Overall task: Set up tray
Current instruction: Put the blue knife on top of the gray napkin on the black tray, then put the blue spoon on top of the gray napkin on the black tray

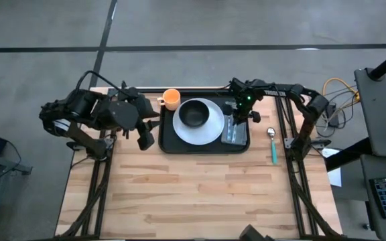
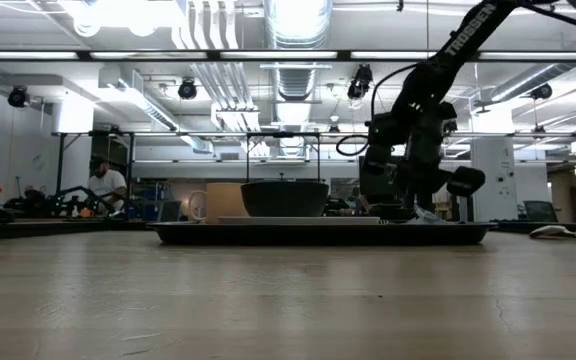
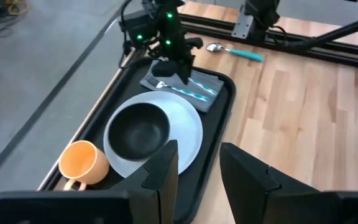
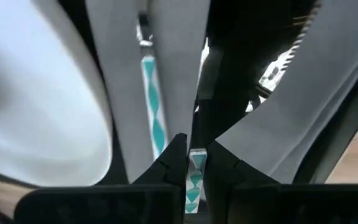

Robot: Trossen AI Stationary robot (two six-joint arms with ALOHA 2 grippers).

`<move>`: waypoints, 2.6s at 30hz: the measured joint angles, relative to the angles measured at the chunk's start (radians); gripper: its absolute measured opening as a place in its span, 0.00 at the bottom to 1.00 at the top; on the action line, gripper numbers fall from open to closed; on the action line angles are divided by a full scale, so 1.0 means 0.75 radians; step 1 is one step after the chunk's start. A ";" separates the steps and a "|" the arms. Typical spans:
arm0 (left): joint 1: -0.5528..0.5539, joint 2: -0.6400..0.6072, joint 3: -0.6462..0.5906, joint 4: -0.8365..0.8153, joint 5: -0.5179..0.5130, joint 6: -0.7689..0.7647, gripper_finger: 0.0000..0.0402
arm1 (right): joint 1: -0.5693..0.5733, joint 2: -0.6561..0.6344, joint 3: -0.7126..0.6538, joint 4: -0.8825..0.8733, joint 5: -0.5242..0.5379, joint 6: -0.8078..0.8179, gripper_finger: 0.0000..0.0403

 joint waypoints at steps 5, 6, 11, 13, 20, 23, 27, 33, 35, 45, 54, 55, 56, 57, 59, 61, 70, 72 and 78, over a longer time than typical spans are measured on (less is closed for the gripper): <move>0.001 0.001 0.000 0.000 0.026 0.000 0.25 | -0.045 0.008 0.000 0.014 0.035 -0.020 0.04; 0.001 0.001 0.000 0.000 0.026 0.001 0.25 | -0.048 0.009 0.000 0.023 0.040 -0.020 0.04; 0.001 0.001 0.000 0.000 0.026 0.068 0.25 | -0.046 0.009 0.000 0.049 0.042 -0.018 0.04; 0.001 0.001 0.000 0.000 0.025 0.084 0.25 | -0.046 0.009 0.000 0.052 0.042 -0.019 0.04; 0.001 0.002 0.000 0.000 0.025 0.089 0.25 | -0.047 0.009 0.000 0.055 0.043 -0.031 0.06; 0.001 0.002 0.000 0.000 0.025 0.089 0.25 | -0.047 0.009 0.000 0.059 0.043 -0.024 0.12; 0.001 0.002 0.000 0.000 0.025 0.109 0.25 | -0.047 0.009 0.000 0.060 0.043 -0.016 0.18; 0.001 0.002 0.000 0.000 0.025 0.115 0.25 | -0.047 0.009 0.000 0.063 0.028 -0.016 0.18; 0.001 0.002 0.000 0.000 0.024 0.115 0.25 | -0.046 0.009 0.000 0.064 0.028 -0.020 0.17; 0.002 0.002 0.000 0.001 -0.046 0.132 0.25 | 0.084 -0.138 0.001 -0.078 0.157 -0.115 0.14; 0.047 0.002 -0.001 -0.023 -0.156 0.159 0.25 | 0.450 -0.685 -0.170 -0.280 0.803 0.289 0.18; 0.047 0.002 -0.001 -0.024 -0.154 0.173 0.25 | 0.469 -0.731 -0.225 -0.276 0.790 0.341 0.19; 0.046 0.002 -0.001 -0.024 -0.151 0.186 0.25 | 0.486 -0.770 -0.277 -0.277 0.770 0.395 0.20; 0.045 0.002 -0.001 -0.024 -0.151 0.199 0.25 | 0.503 -0.810 -0.328 -0.275 0.751 0.443 0.22; 0.045 0.002 -0.001 -0.027 -0.150 0.222 0.25 | 0.539 -0.889 -0.422 -0.274 0.701 0.531 0.25; 0.045 0.002 -0.001 -0.033 -0.150 0.237 0.25 | 0.578 -0.968 -0.500 -0.271 0.678 0.624 0.27; 0.045 0.000 -0.025 -0.032 -0.202 0.376 0.25 | 0.770 -1.184 -0.690 -0.271 0.666 0.969 0.32; 0.045 0.000 -0.047 -0.034 -0.202 0.448 0.25 | 0.787 -1.183 -0.690 -0.252 0.668 0.978 0.33; 0.045 0.002 -0.092 -0.047 -0.161 0.446 0.25 | 0.786 -1.106 -0.687 -0.261 0.673 1.000 0.31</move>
